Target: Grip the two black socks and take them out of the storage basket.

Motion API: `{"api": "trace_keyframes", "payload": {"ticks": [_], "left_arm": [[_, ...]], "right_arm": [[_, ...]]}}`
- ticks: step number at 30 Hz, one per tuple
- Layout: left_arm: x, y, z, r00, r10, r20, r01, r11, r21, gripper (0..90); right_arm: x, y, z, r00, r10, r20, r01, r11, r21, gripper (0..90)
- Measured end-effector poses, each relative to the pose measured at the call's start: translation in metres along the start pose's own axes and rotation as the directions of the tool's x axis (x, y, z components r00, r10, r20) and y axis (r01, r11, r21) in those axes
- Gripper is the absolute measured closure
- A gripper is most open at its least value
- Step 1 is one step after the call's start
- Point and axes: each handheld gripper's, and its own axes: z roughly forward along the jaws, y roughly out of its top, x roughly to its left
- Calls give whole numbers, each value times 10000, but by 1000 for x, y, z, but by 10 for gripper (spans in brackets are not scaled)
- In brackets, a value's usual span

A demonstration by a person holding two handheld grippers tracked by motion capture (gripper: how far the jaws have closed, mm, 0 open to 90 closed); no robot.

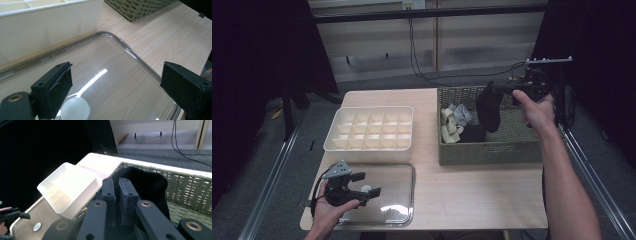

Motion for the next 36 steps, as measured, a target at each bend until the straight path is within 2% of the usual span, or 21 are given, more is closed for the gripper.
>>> {"api": "trace_keyframes", "payload": {"ticks": [8,14,18,23,25,27,29,36], "left_arm": [[-6,17,8,9993,380,45,-380,9993,-61,100],[-13,30,15,9974,656,304,-652,9978,-140,101],[-13,26,17,9972,660,353,-651,9975,-276,100],[-13,18,20,9973,597,430,-593,9982,-100,100],[-12,16,20,9969,570,540,-566,9984,-78,97],[-11,16,19,9974,609,395,-606,9981,-98,95],[-10,16,19,9979,463,443,-454,9988,-208,93],[-9,17,21,9985,387,382,-376,9989,-271,93]], "right_arm": [[9,2,0,9996,-165,-211,163,9998,-83,835],[19,9,-2,9987,-200,-476,182,9991,-384,835],[27,9,-2,9969,-263,-737,229,9987,-463,835],[34,5,3,9939,-278,-1069,203,9973,-707,835],[37,4,4,9931,-317,-1127,238,9972,-712,835],[39,3,4,9927,-293,-1167,209,9972,-721,835],[41,3,3,9924,-324,-1184,233,9968,-771,835],[49,5,-5,9919,-329,-1226,226,9962,-846,835]]}}
